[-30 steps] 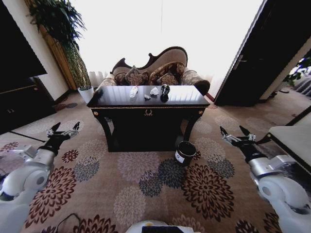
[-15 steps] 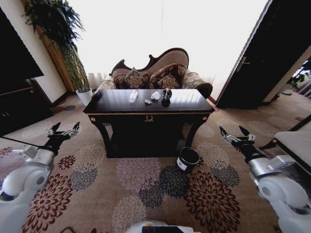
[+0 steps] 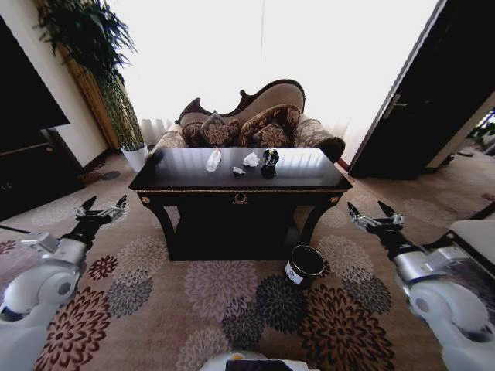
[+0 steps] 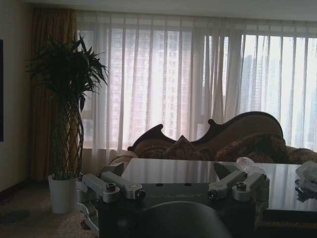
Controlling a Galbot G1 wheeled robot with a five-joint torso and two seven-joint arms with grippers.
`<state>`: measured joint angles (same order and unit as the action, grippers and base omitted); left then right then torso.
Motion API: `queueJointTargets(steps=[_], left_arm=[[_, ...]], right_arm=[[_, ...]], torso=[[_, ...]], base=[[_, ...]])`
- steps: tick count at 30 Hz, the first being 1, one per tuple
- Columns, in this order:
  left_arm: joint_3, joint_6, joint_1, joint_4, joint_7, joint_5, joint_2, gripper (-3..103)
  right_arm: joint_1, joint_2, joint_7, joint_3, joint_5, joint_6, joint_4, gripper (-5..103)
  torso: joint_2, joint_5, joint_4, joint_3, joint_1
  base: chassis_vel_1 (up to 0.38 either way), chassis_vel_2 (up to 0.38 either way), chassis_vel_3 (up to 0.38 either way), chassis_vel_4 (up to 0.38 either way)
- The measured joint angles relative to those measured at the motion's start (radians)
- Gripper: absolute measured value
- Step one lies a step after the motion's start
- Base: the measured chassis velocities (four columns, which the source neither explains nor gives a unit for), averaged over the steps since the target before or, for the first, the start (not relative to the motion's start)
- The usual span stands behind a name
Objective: Move to the front of the table and place the trash on the table into the trash bin.
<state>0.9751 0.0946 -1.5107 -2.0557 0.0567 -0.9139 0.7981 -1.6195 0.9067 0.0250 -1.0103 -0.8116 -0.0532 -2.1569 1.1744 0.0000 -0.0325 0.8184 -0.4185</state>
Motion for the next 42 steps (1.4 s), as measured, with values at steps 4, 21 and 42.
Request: queueJointTargets(steps=[4, 21, 42], left_arm=[[-0.002, 0.000, 0.000, 0.000, -0.002, 0.002, 0.000, 100], [-0.002, 0.000, -0.005, -0.001, -0.005, 0.006, -0.001, 100], [-0.160, -0.014, 0.096, 0.102, -0.117, -0.013, -0.231, 100]], right_arm=[[0.000, 0.000, 0.000, -0.001, 0.000, 0.000, -0.001, 100], [0.003, 0.008, -0.008, 0.016, 0.020, 0.002, -0.001, 100], [-0.026, 0.088, -0.014, 0.062, 0.093, 0.018, -0.017, 100]], torso=[[0.000, -0.0002, -0.0001, 0.000, 0.000], [0.000, -0.0001, 0.0000, 0.000, 0.000], [0.000, 0.0000, 0.0002, 0.000, 0.000]], base=[[-0.137, 0.143, 0.127, -0.153], [-0.150, 0.158, 0.155, -0.155], [-0.023, 0.029, 0.031, -0.023]])
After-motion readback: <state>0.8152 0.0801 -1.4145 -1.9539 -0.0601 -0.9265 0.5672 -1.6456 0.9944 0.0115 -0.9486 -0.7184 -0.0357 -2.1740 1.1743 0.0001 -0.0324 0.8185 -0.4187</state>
